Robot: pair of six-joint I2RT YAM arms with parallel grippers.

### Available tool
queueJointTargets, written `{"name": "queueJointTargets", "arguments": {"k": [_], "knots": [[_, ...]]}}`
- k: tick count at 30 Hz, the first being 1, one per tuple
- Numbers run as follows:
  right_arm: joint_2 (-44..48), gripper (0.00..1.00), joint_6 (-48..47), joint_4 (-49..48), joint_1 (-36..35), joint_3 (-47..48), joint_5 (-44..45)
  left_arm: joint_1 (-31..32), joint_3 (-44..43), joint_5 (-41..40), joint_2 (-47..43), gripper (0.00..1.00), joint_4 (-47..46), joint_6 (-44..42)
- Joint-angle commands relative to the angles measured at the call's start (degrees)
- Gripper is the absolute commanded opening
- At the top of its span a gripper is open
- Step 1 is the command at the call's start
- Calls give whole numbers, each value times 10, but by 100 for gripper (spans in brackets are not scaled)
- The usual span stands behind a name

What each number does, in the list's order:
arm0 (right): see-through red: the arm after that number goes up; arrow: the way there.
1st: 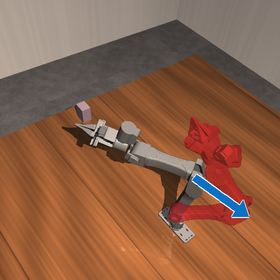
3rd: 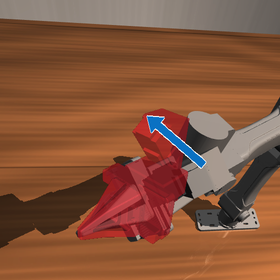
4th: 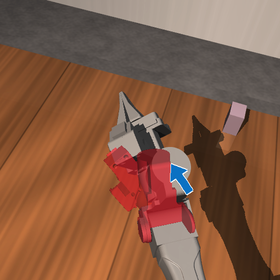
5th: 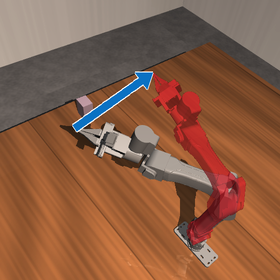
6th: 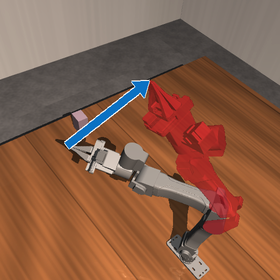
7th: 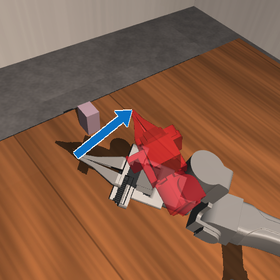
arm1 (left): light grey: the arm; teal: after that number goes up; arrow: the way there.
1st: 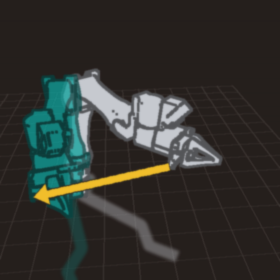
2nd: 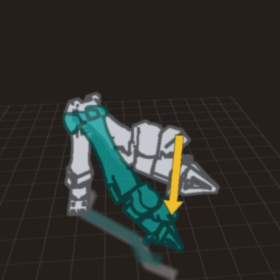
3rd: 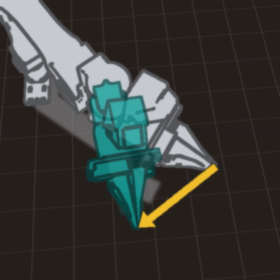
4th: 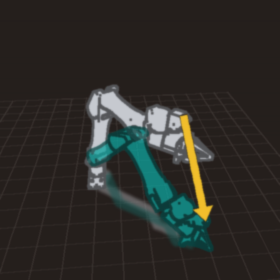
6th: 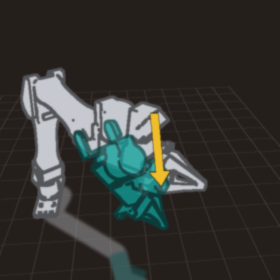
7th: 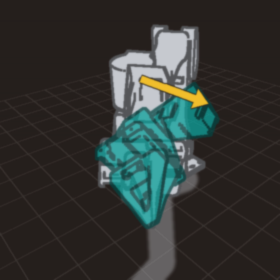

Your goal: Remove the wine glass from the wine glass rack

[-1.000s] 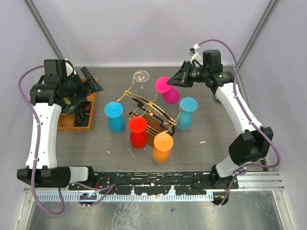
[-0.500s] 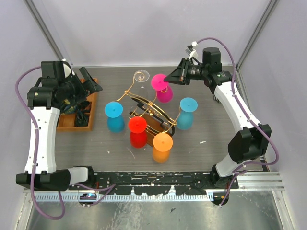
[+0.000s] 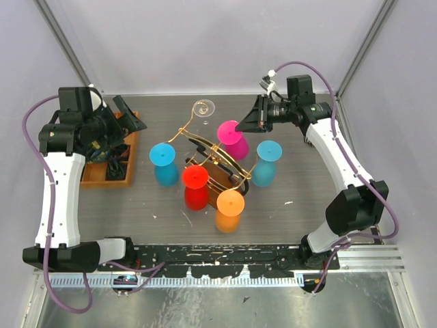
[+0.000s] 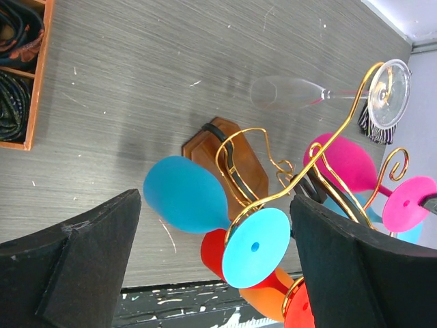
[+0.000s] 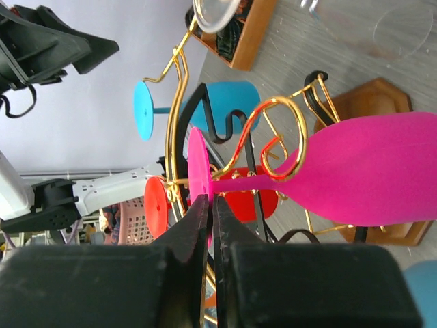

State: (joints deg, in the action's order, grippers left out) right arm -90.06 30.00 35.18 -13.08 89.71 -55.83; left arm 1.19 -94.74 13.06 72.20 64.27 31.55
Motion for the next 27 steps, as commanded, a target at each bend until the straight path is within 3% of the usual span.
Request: {"name": "queueJointTargets", "arguments": {"k": [1, 11, 17, 21, 26, 27], "knots": [[45, 1, -61, 78, 8, 16, 5, 1, -10, 7, -9, 98, 12, -5], [42, 1, -99, 136, 118, 50, 58, 0, 0, 7, -12, 98, 8, -3], [-4, 1, -109, 133, 135, 108, 138, 0, 7, 3, -11, 98, 6, -7], [-64, 1, -127, 115, 132, 172, 266, 0, 15, 0, -10, 98, 0, -7], [-174, 1, -211, 84, 101, 278, 496, 0, 15, -2, 0, 98, -5, -10], [-208, 7, -233, 96, 93, 321, 539, 0, 13, -4, 1, 98, -4, -13]]}}
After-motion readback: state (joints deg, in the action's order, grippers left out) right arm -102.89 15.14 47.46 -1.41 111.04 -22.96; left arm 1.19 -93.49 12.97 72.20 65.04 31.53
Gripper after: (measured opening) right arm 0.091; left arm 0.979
